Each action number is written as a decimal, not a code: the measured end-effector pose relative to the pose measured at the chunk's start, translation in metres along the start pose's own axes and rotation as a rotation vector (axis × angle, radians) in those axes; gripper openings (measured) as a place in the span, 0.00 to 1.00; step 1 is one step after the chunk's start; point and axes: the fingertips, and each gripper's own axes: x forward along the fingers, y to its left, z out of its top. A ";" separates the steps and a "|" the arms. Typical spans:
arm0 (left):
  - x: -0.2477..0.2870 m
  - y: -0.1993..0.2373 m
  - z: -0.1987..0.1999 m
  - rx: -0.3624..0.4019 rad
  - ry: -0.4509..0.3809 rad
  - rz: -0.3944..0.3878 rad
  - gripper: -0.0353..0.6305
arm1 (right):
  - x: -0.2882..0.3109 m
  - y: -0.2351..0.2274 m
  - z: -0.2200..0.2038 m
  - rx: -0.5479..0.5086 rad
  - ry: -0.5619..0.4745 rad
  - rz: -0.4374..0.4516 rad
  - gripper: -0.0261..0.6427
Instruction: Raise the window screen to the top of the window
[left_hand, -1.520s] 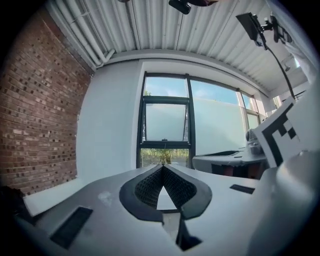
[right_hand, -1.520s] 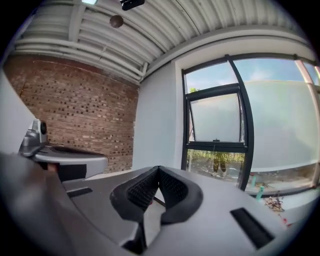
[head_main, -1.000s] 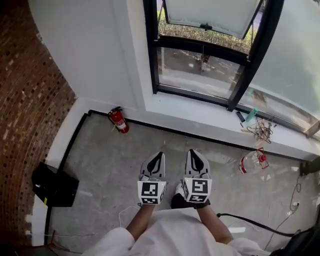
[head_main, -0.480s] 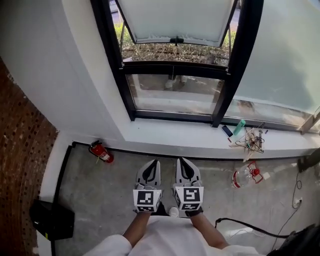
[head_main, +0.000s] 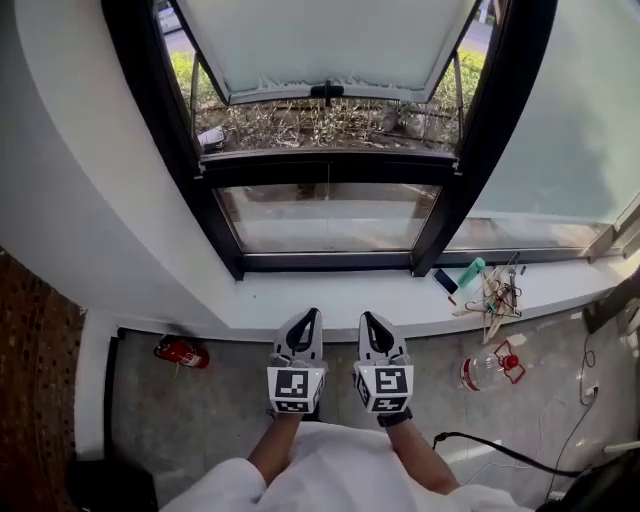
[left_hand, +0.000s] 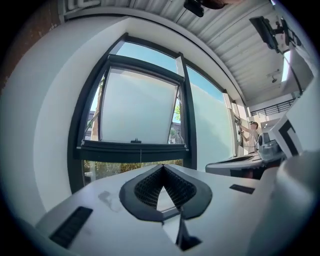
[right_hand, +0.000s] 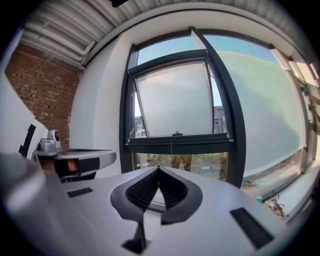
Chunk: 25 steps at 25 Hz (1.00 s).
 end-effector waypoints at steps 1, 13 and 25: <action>0.021 0.020 0.009 0.009 -0.017 -0.008 0.06 | 0.025 0.001 0.011 -0.006 -0.006 -0.001 0.04; 0.170 0.141 0.040 0.043 -0.007 -0.149 0.06 | 0.219 0.012 0.057 0.005 0.009 -0.025 0.04; 0.284 0.169 0.037 0.348 0.099 -0.211 0.06 | 0.303 -0.039 0.058 0.030 0.047 -0.027 0.04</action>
